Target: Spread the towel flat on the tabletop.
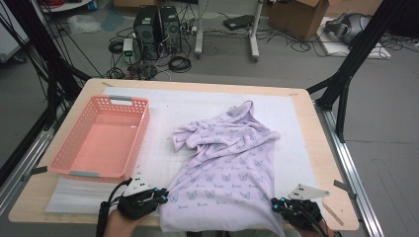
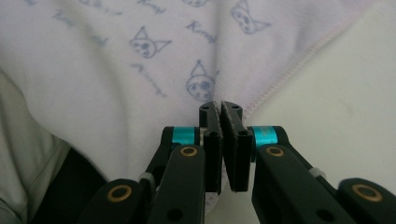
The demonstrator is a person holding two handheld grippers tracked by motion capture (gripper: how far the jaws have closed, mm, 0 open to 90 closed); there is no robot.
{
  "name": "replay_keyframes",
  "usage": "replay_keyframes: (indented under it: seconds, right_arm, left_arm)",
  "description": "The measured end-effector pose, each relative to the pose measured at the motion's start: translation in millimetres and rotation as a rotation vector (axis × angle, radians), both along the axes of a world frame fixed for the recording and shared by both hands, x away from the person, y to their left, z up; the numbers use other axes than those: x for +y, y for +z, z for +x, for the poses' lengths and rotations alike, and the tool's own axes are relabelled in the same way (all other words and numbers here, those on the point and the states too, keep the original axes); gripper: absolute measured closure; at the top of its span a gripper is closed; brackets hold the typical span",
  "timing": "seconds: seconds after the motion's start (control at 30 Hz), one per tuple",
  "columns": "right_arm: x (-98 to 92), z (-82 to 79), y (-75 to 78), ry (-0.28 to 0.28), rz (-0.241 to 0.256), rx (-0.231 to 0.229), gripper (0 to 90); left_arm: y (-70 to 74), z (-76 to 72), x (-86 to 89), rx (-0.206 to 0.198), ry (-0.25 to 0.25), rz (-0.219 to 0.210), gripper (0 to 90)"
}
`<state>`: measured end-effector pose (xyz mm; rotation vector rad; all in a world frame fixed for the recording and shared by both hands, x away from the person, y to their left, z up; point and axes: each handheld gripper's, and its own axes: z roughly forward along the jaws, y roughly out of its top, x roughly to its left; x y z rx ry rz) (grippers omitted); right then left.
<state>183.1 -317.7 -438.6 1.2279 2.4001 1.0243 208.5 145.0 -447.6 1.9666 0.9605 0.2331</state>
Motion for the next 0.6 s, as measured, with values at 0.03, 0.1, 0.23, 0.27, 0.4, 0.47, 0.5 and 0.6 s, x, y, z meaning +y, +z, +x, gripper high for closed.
replay_keyframes:
  seconds: [0.03, 0.1, 0.23, 0.27, 0.4, 0.47, 0.5, 0.6]
  right_arm:
    - [-6.7, -3.4, 0.0, -0.01, 0.001, 0.001, 87.0]
    - [-19.2, -12.0, 0.5, -0.029, -0.007, 0.003, 87.0]
    - [-38.3, -23.2, -1.0, -0.022, 0.026, 0.021, 85.9]
    - [-39.0, -24.2, -0.6, -0.012, 0.025, 0.017, 82.8]
    - [-35.3, -17.5, 3.9, -0.053, 0.045, -0.026, 64.5]
    - [-31.7, -10.2, 5.8, -0.083, 0.04, -0.056, 60.5]
    - [-30.3, -6.0, 5.9, -0.105, 0.035, -0.068, 59.0]
    - [-27.1, 8.5, 3.1, -0.145, 0.032, -0.073, 58.7]
  left_arm:
    - [0.0, 0.7, -3.4, -0.005, -0.004, -0.002, 68.9]
    - [1.5, 3.4, -9.5, -0.018, -0.004, -0.008, 63.9]
    - [3.7, 13.7, -18.8, -0.034, 0.049, -0.031, 50.9]
    - [3.3, 16.8, -21.4, -0.037, 0.057, -0.032, 48.7]
    - [-4.6, 29.2, -36.5, -0.015, 0.073, 0.01, 45.8]
    - [-5.8, 28.7, -43.7, -0.045, 0.07, 0.043, 47.0]
    - [-6.0, 26.6, -46.9, -0.068, 0.045, 0.071, 57.7]
    - [-4.5, 19.8, -52.1, -0.093, 0.013, 0.114, 85.2]
